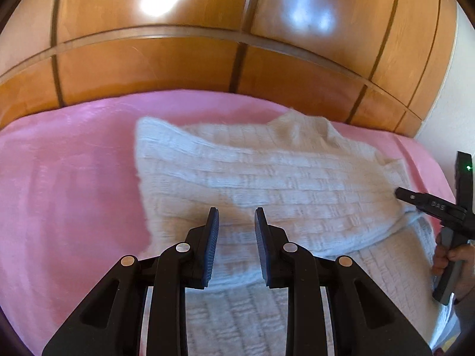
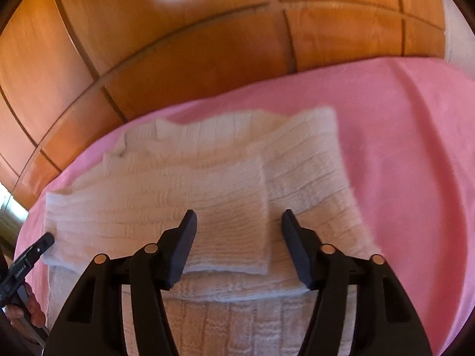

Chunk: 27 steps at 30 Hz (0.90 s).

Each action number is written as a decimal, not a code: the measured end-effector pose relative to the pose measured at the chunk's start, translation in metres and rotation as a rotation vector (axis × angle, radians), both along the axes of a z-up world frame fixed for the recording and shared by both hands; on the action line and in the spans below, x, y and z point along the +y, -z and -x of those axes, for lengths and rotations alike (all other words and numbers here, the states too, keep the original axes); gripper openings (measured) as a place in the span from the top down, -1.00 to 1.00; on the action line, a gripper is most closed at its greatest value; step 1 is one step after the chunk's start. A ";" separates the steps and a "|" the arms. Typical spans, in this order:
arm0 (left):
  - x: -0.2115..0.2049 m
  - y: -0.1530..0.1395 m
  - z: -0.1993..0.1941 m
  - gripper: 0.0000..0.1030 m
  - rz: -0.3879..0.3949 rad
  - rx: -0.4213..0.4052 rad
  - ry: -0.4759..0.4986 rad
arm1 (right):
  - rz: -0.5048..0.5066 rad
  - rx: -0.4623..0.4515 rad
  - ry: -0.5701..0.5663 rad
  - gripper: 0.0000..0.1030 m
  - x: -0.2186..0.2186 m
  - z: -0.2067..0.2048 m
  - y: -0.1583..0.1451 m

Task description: Fold small clothes

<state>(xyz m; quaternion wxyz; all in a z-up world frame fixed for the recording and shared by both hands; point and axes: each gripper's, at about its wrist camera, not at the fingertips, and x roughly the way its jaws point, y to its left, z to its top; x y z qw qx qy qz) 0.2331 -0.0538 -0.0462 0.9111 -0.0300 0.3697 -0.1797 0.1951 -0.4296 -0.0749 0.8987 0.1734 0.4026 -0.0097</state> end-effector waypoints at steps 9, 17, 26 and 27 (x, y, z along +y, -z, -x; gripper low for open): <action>0.009 -0.004 0.015 0.26 0.111 -0.009 -0.007 | 0.223 -0.060 0.097 0.85 -0.006 0.012 -0.028; 0.028 0.023 -0.017 0.33 0.134 0.129 -0.187 | 0.138 0.023 0.099 0.80 -0.016 0.003 0.018; 0.003 -0.025 -0.009 0.38 0.080 -0.049 -0.084 | 0.203 0.019 0.106 0.79 -0.006 0.004 0.020; -0.004 -0.024 -0.023 0.38 0.072 -0.037 -0.065 | 0.210 0.019 0.106 0.79 -0.004 0.003 0.020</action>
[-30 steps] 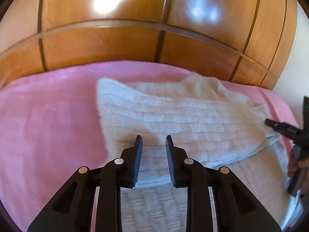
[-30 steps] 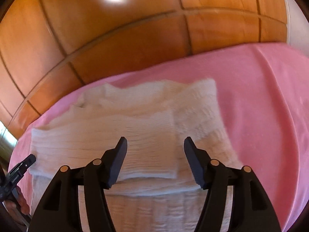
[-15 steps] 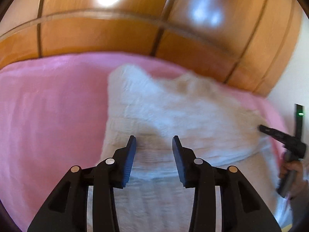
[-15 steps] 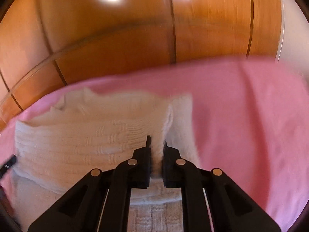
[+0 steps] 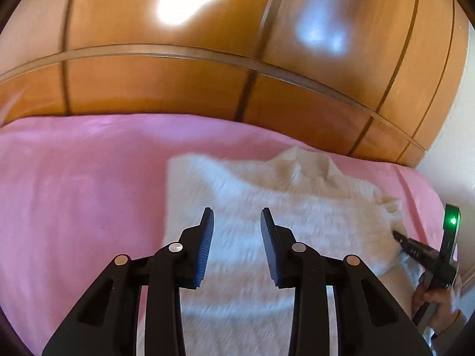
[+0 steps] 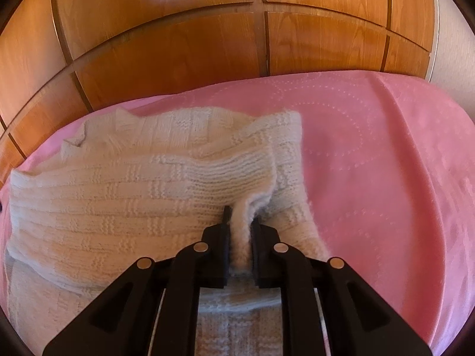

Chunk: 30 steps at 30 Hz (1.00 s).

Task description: Fold small clothes

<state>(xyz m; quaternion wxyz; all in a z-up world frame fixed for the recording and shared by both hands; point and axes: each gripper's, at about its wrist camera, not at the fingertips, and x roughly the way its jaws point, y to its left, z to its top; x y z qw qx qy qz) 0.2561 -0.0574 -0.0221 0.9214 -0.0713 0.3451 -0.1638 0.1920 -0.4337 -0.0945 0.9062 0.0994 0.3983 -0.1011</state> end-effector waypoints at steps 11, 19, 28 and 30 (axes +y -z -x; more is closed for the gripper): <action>0.030 0.041 -0.047 0.67 0.027 0.141 -0.106 | -0.029 -0.017 0.001 0.75 -0.003 0.001 0.003; 0.049 0.023 0.043 0.09 -0.052 0.097 -0.142 | -0.150 -0.038 -0.012 0.57 -0.021 0.004 0.002; 0.074 0.025 0.134 -0.04 -0.104 0.077 -0.153 | -0.150 -0.074 -0.067 -0.95 -0.004 0.034 -0.024; 0.078 0.027 0.148 -0.05 -0.101 0.080 -0.160 | -0.137 -0.062 -0.078 -0.95 0.001 0.048 -0.025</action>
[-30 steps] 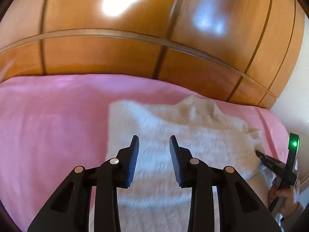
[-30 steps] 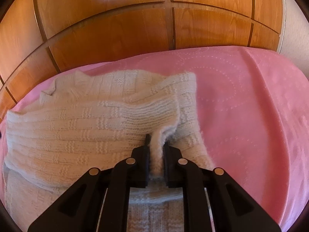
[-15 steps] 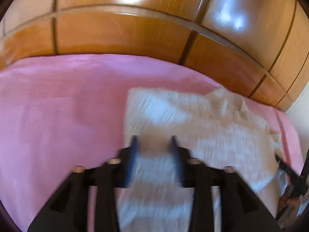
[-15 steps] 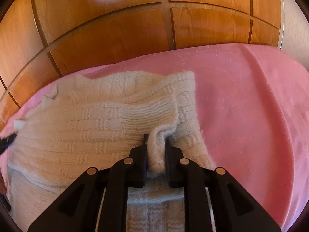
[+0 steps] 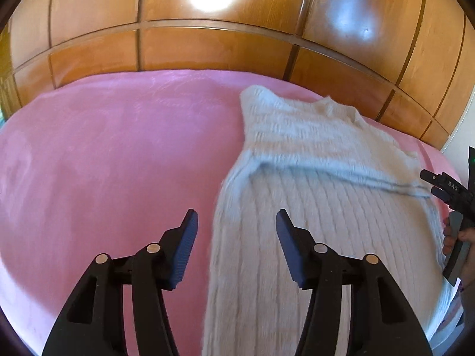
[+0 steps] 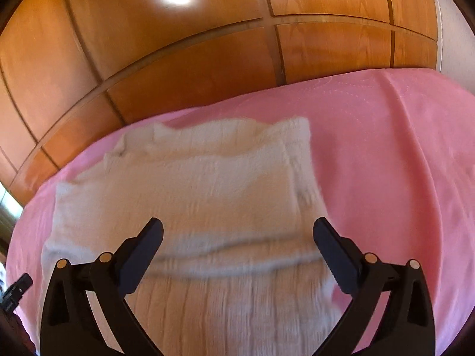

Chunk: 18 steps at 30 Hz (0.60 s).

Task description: Fold small clothes

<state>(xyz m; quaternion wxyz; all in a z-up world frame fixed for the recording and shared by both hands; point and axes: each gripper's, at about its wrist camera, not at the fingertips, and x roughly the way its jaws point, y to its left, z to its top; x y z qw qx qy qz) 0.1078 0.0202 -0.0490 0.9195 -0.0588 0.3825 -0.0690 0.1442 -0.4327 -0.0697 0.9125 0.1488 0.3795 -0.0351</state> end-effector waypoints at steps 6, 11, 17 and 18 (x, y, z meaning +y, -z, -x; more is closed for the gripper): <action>0.012 0.004 0.032 -0.05 -0.002 0.006 -0.008 | 0.014 0.028 -0.016 -0.95 0.007 0.045 -0.004; 0.016 0.007 0.049 -0.05 -0.014 0.010 -0.008 | 0.005 0.062 0.003 -0.95 0.001 0.084 0.002; 0.021 0.016 0.060 -0.05 -0.004 0.036 -0.014 | -0.047 0.124 -0.019 -0.95 -0.002 0.123 0.024; 0.021 0.017 0.062 -0.05 -0.001 0.038 -0.013 | -0.050 0.126 -0.024 -0.95 -0.001 0.129 0.026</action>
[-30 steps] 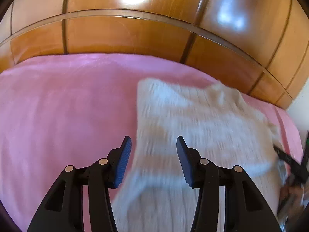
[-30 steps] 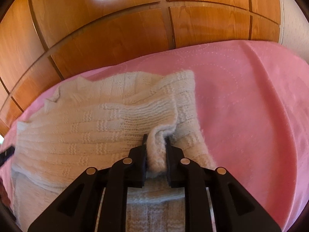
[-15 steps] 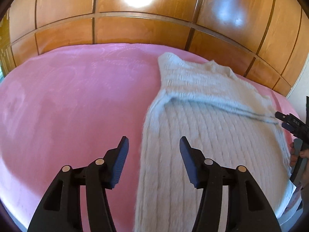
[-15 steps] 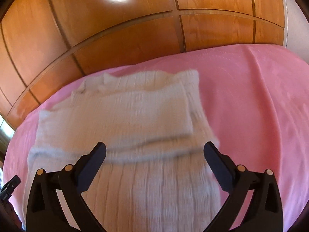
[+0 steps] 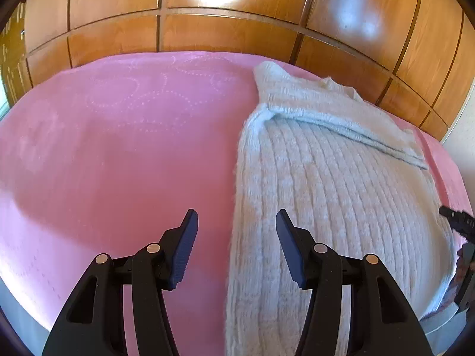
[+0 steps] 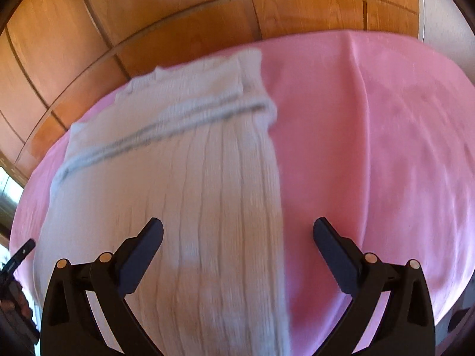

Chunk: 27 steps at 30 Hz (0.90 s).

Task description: Fold small clothes

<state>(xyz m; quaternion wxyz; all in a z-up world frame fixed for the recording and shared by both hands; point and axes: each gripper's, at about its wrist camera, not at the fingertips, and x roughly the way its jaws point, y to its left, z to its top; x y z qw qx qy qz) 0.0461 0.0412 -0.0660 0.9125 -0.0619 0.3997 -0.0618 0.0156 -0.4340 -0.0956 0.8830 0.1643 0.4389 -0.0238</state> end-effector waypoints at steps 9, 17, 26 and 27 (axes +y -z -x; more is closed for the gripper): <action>0.010 0.015 0.041 -0.05 0.037 0.063 0.005 | -0.056 0.025 -0.081 -0.95 0.013 0.058 0.003; 0.019 0.021 0.075 0.52 0.152 0.130 0.074 | -0.143 0.111 -0.126 -0.06 0.013 0.096 0.015; 0.017 -0.003 0.078 0.91 0.297 0.098 0.208 | -0.226 0.091 -0.208 0.77 0.016 0.088 -0.011; 0.020 -0.010 0.073 0.91 0.338 0.085 0.211 | -0.251 0.085 -0.202 0.77 0.013 0.084 -0.013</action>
